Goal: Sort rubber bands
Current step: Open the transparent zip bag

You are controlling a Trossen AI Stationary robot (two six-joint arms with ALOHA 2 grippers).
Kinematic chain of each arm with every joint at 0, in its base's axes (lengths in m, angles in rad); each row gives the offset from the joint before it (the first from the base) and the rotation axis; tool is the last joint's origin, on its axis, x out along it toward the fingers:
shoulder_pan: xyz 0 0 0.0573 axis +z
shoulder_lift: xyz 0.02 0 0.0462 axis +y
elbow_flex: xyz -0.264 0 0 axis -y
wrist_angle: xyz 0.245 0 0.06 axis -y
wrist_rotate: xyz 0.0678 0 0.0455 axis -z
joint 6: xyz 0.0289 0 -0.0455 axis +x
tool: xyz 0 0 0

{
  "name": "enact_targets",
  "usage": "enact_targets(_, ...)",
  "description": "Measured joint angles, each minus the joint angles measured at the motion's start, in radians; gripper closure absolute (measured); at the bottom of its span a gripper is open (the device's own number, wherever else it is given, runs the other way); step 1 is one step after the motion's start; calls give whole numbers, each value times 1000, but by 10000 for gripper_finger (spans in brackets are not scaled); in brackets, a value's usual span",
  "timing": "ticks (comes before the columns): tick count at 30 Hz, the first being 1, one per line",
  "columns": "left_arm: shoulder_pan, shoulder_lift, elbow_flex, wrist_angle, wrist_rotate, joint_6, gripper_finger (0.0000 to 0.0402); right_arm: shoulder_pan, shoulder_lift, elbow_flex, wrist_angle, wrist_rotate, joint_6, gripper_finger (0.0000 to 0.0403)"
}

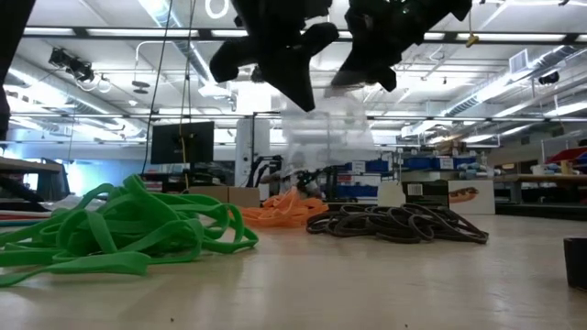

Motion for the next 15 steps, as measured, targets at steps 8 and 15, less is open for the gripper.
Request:
enact_targets(8, -58, 0, 0, 19, -35, 9, 399, 0, 0, 0, 108, 97, -1, 403)
enact_targets(15, -73, -2, 2, 8, 9, 9, 400, 2, 2, 0, 151, 145, 10, 403)
